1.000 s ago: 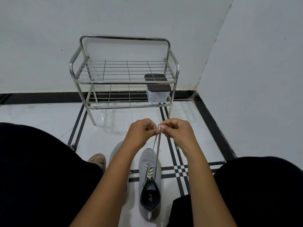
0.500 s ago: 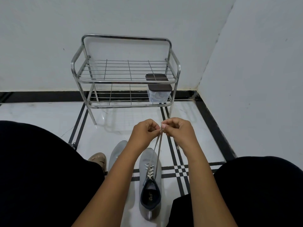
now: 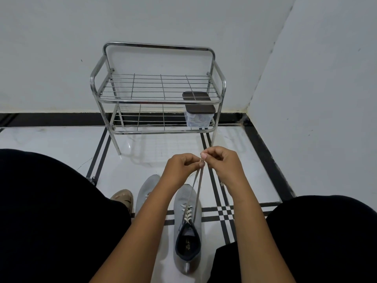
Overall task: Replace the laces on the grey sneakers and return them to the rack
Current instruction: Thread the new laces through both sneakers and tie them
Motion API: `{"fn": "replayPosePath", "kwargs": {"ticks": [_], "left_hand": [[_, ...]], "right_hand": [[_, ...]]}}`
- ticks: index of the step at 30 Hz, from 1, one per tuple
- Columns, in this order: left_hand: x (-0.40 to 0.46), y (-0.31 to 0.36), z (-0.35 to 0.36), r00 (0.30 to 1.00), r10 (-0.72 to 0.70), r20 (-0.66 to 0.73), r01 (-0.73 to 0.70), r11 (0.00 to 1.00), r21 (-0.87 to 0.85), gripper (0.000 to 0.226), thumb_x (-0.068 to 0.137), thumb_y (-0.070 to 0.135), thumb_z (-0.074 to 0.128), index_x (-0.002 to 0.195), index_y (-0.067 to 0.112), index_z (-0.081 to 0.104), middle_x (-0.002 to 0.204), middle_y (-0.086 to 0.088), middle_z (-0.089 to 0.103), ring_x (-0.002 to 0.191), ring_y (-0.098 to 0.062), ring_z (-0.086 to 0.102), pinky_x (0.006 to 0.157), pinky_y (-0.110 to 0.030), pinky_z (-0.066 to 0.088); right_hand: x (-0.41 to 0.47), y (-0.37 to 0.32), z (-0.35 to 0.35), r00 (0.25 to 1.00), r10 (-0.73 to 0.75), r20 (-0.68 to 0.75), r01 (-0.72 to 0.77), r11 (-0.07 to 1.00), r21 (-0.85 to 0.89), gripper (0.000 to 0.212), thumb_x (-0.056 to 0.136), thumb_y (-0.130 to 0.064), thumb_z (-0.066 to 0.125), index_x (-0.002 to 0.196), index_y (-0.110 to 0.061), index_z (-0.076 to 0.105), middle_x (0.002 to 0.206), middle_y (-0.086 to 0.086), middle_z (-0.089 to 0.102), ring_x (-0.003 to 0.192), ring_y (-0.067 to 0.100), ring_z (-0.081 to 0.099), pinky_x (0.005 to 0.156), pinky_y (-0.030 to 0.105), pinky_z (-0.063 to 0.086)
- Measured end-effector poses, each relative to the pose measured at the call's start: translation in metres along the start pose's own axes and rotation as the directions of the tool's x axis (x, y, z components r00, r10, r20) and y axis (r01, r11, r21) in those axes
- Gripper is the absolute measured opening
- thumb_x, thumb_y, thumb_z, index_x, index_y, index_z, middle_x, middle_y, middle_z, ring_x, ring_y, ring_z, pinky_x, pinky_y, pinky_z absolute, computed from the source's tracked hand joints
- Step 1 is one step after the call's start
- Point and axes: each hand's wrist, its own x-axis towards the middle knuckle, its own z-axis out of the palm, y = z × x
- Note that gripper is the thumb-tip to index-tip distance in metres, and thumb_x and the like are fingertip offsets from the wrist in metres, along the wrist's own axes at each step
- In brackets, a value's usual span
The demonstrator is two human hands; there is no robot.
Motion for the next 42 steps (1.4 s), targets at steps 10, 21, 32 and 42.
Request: {"fn": "replayPosePath", "kwargs": {"ticks": [10, 21, 32, 42], "left_hand": [[0.002, -0.004, -0.003, 0.997, -0.048, -0.059, 0.044, 0.997, -0.067, 0.012, 0.083, 0.019, 0.074, 0.091, 0.010, 0.075, 0.082, 0.002, 0.073, 0.077, -0.004, 0.066, 0.071, -0.008, 0.048], [0.004, -0.006, -0.003, 0.995, -0.071, -0.073, 0.064, 0.994, -0.090, 0.010, 0.083, 0.020, 0.074, 0.089, 0.013, 0.076, 0.087, 0.001, 0.074, 0.089, -0.011, 0.067, 0.080, -0.019, 0.049], [0.017, -0.017, 0.006, 0.984, 0.066, -0.168, -0.043, 0.989, 0.142, 0.007, 0.086, 0.027, 0.070, 0.079, 0.027, 0.071, 0.081, 0.013, 0.069, 0.082, -0.001, 0.062, 0.071, -0.011, 0.044], [0.009, -0.113, 0.024, 0.820, -0.472, 0.323, 0.568, 0.741, -0.358, 0.097, 0.084, 0.078, 0.005, 0.107, 0.009, 0.069, 0.072, -0.010, 0.070, 0.070, -0.017, 0.069, 0.079, -0.035, 0.042]], "right_hand": [[0.004, 0.011, -0.020, 0.984, 0.149, -0.095, -0.133, 0.978, 0.158, 0.014, 0.087, -0.020, 0.070, 0.100, -0.019, 0.076, 0.093, -0.005, 0.075, 0.086, 0.002, 0.067, 0.080, 0.021, 0.053], [-0.001, 0.031, 0.001, 0.928, 0.244, 0.282, -0.212, 0.967, -0.139, 0.014, 0.086, -0.020, 0.072, 0.099, -0.015, 0.076, 0.090, -0.004, 0.075, 0.082, -0.002, 0.066, 0.073, 0.014, 0.048], [0.003, 0.055, 0.032, 0.830, 0.386, 0.403, -0.438, 0.898, 0.043, 0.014, 0.087, -0.029, 0.065, 0.089, -0.019, 0.075, 0.077, 0.004, 0.066, 0.063, 0.010, 0.062, 0.084, 0.034, 0.059], [0.019, 0.078, 0.022, 0.834, 0.440, 0.333, -0.498, 0.859, 0.114, 0.025, 0.097, -0.031, 0.056, 0.088, -0.014, 0.072, 0.058, -0.006, 0.051, 0.047, 0.006, 0.048, 0.072, 0.029, 0.053]]}}
